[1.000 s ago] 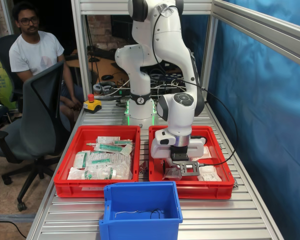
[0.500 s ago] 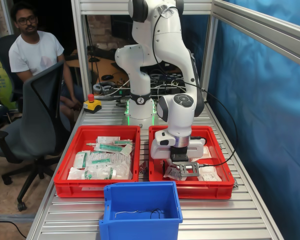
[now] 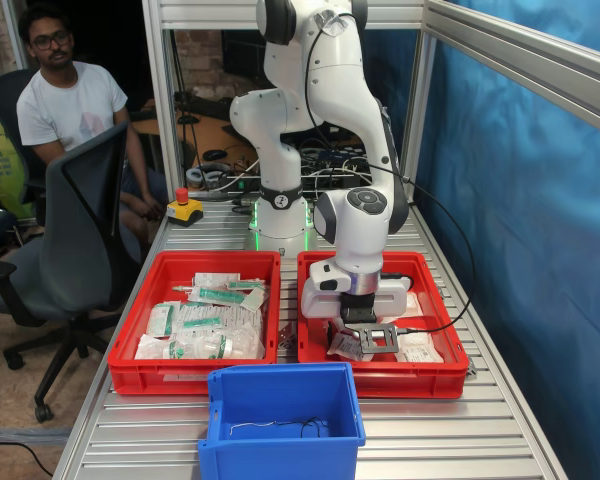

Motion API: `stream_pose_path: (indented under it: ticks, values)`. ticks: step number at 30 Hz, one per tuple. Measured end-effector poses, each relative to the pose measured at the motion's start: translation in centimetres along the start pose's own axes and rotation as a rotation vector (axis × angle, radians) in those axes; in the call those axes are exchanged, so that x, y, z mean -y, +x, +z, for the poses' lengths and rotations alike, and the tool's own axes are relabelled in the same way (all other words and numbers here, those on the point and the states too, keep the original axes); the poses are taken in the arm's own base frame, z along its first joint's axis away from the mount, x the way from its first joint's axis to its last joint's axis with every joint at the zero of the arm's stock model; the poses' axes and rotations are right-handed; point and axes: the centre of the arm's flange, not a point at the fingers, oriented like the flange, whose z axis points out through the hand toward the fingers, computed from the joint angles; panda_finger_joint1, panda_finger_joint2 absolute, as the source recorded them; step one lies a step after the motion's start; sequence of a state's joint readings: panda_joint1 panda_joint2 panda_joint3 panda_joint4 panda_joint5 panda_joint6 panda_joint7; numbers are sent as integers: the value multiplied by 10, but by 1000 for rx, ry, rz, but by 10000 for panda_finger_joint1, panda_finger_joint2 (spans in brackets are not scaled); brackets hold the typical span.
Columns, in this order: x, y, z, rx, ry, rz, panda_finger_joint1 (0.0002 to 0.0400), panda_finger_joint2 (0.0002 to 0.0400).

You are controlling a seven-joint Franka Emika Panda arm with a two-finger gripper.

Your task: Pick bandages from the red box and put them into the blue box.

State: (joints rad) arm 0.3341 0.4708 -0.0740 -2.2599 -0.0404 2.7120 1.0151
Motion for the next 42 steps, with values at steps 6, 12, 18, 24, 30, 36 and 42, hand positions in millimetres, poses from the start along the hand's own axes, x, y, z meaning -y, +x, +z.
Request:
stream_pose_path:
  ticks: [6,12,18,24,30,36,42]
  values:
    - [0,0,0,0,-1,1,342,342]
    - [0,0,0,0,-1,1,293,293]
    - [0,0,1,0,-1,1,240,240]
    - [0,0,1,0,-1,1,141,141]
    - [0,0,1,0,-1,1,90,90]
    - [0,0,1,0,-1,1,41,41]
    - [0,0,1,0,-1,1,8,8]
